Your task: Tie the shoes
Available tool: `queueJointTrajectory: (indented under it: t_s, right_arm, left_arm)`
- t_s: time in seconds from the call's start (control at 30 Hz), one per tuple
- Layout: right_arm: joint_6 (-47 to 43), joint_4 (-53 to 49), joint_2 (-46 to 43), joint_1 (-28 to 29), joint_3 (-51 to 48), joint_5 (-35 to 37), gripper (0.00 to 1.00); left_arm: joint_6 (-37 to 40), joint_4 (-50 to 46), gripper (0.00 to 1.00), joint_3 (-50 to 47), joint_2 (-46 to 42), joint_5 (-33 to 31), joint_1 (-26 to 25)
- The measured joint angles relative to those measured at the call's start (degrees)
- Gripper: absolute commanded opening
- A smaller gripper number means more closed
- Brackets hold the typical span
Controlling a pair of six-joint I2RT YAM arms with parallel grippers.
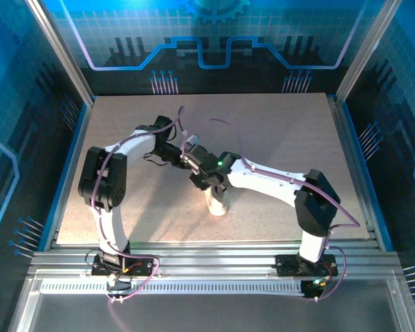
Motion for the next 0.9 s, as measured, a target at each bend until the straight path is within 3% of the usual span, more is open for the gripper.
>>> queueJointTrajectory:
  t_s: [0.27,0.43,0.6,0.8,0.9]
  right_arm:
    - [-2.40,-6.73,6.36,1.79,5.49,7.02,0.42]
    - [-3.58,-8.37,8.20,1.79,5.97,10.19,0.40]
    - [-4.83,-8.57,10.01,1.81,5.97,12.02,0.31]
    - [-6.05,-5.51,9.86,1.86,4.48,13.46,0.02]
    - [-6.43,-3.21,7.78,1.84,1.68,13.35,0.00]
  left_arm:
    - [-0.04,-3.48,0.05,1.66,2.78,0.44,0.72]
    - [-0.07,-4.72,0.05,2.91,3.23,0.61,1.07]
    - [-0.07,-5.18,0.05,3.76,3.23,1.22,1.14]
    - [-0.07,-5.66,0.05,3.82,3.28,1.22,1.07]
    - [-0.09,-5.88,0.05,3.82,3.28,1.29,1.07]
